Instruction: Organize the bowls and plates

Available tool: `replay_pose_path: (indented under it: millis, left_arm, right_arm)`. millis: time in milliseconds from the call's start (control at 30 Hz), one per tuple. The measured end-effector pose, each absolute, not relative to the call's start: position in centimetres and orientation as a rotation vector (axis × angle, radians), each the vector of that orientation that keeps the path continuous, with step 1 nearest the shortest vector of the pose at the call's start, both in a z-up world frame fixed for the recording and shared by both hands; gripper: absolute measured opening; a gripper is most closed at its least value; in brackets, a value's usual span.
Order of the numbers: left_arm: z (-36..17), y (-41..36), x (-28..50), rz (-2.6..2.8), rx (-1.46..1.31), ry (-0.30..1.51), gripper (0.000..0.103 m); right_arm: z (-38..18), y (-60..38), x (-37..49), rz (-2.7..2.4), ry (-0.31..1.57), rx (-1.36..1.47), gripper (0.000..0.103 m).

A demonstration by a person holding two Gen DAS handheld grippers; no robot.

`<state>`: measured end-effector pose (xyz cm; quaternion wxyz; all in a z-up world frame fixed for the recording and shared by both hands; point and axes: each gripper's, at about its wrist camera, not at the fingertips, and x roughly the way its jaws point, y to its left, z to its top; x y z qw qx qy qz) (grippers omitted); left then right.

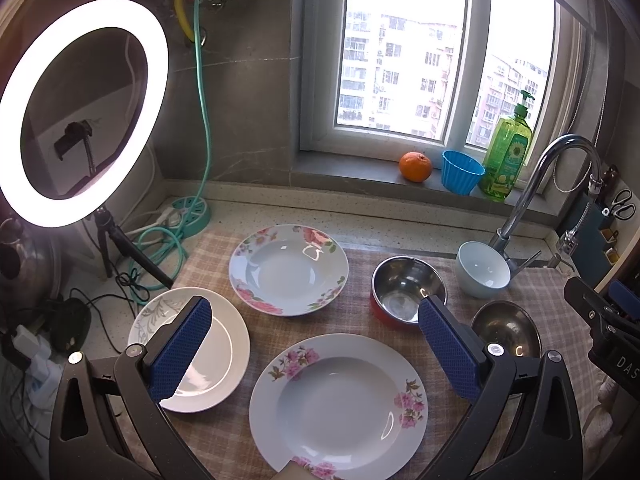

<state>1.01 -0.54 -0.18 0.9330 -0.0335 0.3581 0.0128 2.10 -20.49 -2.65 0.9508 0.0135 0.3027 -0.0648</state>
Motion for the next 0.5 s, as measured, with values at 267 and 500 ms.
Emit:
replay_pose_path:
  millis: [267, 500]
  left_arm:
    - [-0.27, -0.53, 0.94, 0.024, -0.069, 0.735, 0.102]
    - [-0.34, -0.6, 0.76, 0.018, -0.069, 0.739, 0.102]
  right_arm:
    - [-2.74, -20.52, 1.93, -0.133, 0.615, 0.028, 0.103]
    - [-2.84, -20.5, 1.75, -0.137, 0.615, 0.029, 0.103]
